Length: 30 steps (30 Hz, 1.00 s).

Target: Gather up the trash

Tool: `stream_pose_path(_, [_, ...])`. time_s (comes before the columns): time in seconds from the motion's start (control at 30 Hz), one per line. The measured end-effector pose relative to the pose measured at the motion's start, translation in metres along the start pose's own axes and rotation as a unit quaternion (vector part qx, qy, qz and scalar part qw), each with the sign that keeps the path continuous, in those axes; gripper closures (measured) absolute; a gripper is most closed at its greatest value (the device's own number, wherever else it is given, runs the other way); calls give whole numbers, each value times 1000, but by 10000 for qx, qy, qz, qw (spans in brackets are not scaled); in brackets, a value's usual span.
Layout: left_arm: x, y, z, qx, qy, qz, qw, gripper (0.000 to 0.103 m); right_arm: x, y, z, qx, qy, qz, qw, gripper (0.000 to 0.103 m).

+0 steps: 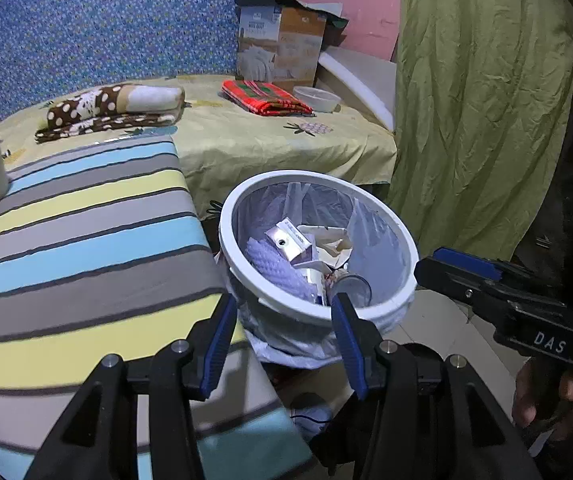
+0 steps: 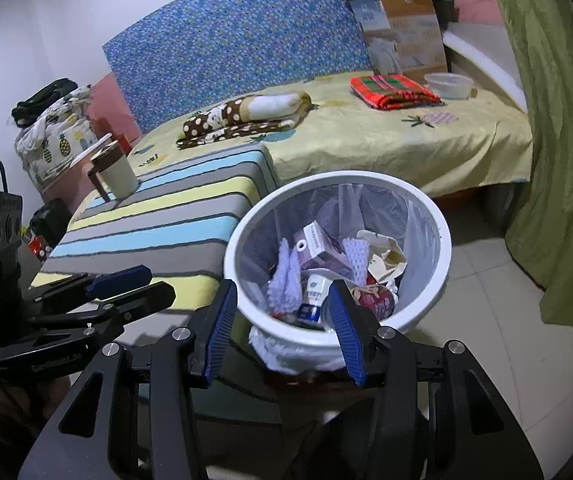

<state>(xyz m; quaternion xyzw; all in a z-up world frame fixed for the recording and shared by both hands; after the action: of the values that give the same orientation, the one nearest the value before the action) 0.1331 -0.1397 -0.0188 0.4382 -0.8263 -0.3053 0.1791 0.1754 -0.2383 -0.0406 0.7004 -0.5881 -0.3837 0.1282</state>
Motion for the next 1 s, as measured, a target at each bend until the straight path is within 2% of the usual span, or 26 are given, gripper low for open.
stream_pose_path(0.53, [2,52,35,198,175,-729,9970,52,-15,17,32,-51,160,43,9999,50])
stream_pose_path(1.0, [4,64,46,187,257,-823,9961,52,-18,24,37,48,219,68,9997,50])
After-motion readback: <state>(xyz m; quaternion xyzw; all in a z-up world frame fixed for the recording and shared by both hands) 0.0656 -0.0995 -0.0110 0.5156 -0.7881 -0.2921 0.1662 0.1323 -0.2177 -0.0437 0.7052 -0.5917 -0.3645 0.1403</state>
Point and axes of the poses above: each gripper's, at about its wrist camera, not at the fingertips, and y roughly against the way its jaws point, x to its right, z to its underside, the point moved 5 cm from there along -y, roughly the way its jaws point, and after that the axes turned 14 degrees about -y, right-handed, at the moved point
